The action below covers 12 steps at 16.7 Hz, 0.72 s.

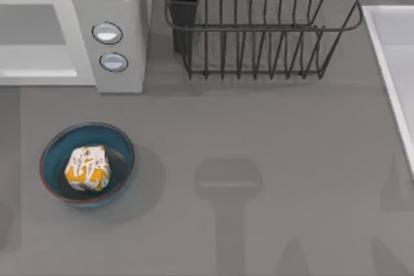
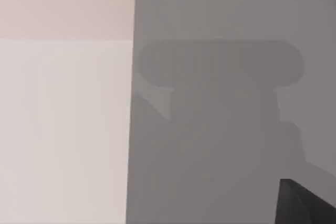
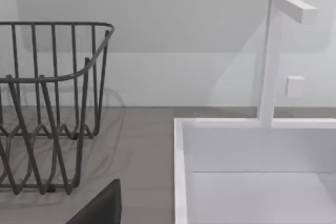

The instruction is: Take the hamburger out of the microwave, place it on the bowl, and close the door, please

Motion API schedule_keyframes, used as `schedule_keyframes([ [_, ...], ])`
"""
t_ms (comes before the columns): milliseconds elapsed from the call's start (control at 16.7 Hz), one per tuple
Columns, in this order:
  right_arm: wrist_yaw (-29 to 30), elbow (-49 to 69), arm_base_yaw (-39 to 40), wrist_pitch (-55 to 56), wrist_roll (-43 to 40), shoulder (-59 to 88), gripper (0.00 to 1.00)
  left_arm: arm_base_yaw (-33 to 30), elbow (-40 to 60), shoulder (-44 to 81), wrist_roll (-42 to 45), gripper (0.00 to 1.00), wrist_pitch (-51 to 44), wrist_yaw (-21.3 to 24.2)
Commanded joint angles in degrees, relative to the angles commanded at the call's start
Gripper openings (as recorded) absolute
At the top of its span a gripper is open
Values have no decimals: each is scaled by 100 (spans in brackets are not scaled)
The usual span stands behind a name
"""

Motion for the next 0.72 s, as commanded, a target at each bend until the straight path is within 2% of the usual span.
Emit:
schedule_keyframes([
  [240, 0, 0, 0, 0, 0, 0, 100, -381, -847, -698, -427, 0, 432, -185],
  [600, 0, 0, 0, 0, 0, 0, 100, -404, -933, -754, -485, 0, 465, -194],
  [720, 0, 0, 0, 0, 0, 0, 100, -619, -1142, -970, -697, 0, 551, -337],
])
